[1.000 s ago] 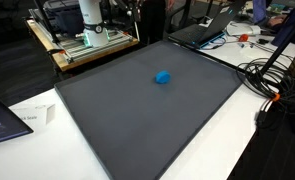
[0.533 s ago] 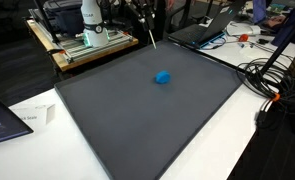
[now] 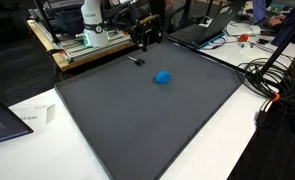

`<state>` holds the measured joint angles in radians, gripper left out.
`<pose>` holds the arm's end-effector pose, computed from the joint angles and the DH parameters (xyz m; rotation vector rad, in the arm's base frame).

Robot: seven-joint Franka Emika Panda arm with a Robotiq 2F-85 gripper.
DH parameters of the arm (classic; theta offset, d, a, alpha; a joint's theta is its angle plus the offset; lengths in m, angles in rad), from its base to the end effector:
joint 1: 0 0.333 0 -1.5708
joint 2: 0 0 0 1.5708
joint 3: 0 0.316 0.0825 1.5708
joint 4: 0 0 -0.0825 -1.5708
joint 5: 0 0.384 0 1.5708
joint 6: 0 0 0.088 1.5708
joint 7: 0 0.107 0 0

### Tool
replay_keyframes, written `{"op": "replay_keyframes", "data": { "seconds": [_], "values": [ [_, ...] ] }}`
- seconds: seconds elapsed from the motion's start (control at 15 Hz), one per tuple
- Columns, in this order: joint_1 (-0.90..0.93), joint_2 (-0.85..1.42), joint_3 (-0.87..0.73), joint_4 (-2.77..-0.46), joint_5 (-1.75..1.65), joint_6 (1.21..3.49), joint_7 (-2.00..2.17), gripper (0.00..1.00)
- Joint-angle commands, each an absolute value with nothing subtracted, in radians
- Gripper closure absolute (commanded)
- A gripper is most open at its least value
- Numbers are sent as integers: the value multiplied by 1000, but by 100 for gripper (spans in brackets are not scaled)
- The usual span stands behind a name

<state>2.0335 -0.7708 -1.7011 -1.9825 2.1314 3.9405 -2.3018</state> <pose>0.4919 -0.0236 0.3307 -2.9223 0.1051 -0.5705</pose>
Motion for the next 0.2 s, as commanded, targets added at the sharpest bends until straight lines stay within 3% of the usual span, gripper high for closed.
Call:
{"op": "replay_keyframes", "data": {
  "seconds": [0.0,0.13],
  "values": [
    [2037,-923,-1684,-1928,2065,4019,-2286,0],
    [2021,-909,-1665,-1974,2024,4009,-2250,0]
  ]
}}
